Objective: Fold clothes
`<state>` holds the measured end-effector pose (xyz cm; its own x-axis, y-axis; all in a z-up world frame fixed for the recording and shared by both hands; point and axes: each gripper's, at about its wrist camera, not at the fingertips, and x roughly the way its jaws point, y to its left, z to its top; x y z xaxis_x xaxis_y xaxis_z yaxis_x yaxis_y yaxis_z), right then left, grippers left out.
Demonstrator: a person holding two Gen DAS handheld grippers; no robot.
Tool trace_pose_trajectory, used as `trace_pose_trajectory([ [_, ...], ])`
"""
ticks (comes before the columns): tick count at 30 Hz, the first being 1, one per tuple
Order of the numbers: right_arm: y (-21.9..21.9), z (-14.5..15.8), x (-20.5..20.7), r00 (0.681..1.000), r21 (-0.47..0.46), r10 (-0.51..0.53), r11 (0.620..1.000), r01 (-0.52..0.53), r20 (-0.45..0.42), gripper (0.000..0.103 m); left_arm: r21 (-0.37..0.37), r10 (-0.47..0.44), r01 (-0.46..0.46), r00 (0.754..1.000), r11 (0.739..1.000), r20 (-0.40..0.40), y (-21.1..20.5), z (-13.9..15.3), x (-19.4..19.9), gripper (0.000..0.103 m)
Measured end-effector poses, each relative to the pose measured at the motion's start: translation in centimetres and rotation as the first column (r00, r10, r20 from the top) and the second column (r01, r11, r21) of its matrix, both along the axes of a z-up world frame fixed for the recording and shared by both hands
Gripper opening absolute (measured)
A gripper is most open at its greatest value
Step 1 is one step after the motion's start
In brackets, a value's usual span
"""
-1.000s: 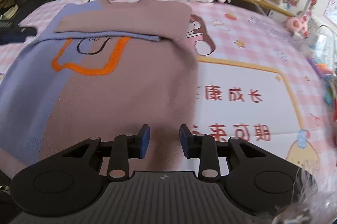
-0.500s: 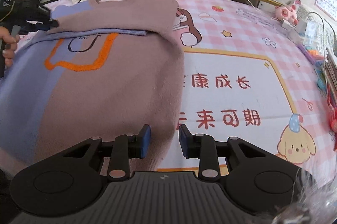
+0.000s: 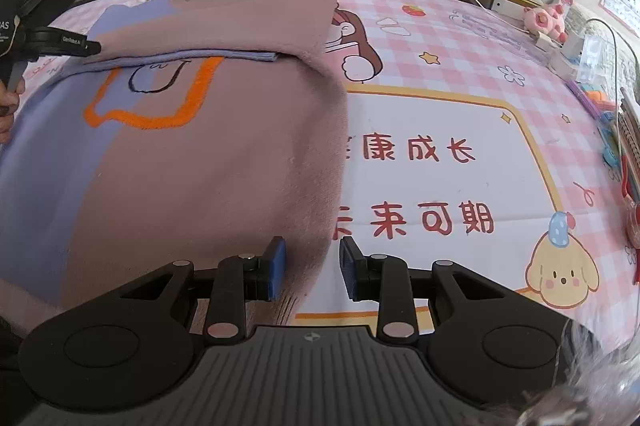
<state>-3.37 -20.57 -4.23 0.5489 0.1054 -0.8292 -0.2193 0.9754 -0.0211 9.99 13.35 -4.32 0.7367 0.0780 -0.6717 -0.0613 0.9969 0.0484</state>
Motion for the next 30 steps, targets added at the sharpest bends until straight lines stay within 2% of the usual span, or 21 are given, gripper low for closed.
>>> trace_pose_trajectory([
  [2,-0.1,0.1,-0.3,1.0,0.007,-0.004,1.0,0.004,0.0,0.028,-0.006,0.007,-0.006,0.999,1.0,0.04,0.2,0.9,-2.0,0.044],
  [4,-0.2,0.2,-0.5,1.0,0.023,-0.011,1.0,0.011,-0.001,0.028,-0.01,0.009,-0.008,0.997,1.0,0.074,0.3,1.7,-4.3,0.049],
  [7,-0.4,0.5,-0.5,1.0,0.05,-0.009,0.999,0.009,0.001,0.028,0.008,0.026,-0.026,0.997,1.0,0.073,0.0,2.5,-8.1,0.051],
  [11,-0.6,0.9,-0.8,1.0,0.084,0.024,0.996,-0.024,0.009,0.028,0.026,0.058,-0.06,0.996,0.998,0.06,-1.1,2.6,-13.7,0.065],
  [16,-0.9,0.7,-2.1,0.995,0.114,0.097,0.989,-0.099,0.019,0.031,0.179,0.063,-0.07,0.997,0.981,0.043,-5.0,2.3,-18.9,0.075],
  [18,-1.2,0.5,-2.8,0.993,0.126,0.12,0.985,-0.121,0.016,0.032,0.209,0.061,-0.064,0.998,0.976,0.023,-6.7,2.3,-20.3,0.076],
  [22,-1.8,0.1,-4.5,0.986,0.145,0.162,0.976,-0.164,0.028,0.038,0.19,0.06,-0.061,0.998,0.98,0.008,-8.8,2.5,-22.8,0.084],
  [26,-2.4,-0.8,-6.0,0.985,0.174,0.173,0.97,-0.172,0.009,0.039,0.155,0.098,-0.094,0.995,0.984,-0.021,-9.7,2.9,-25.2,0.093],
  [30,-3.1,-1.2,-7.2,0.986,0.201,0.169,0.966,-0.164,-0.006,0.039,0.115,0.126,-0.122,0.991,0.986,-0.033,-9.8,2.9,-27.4,0.094],
])
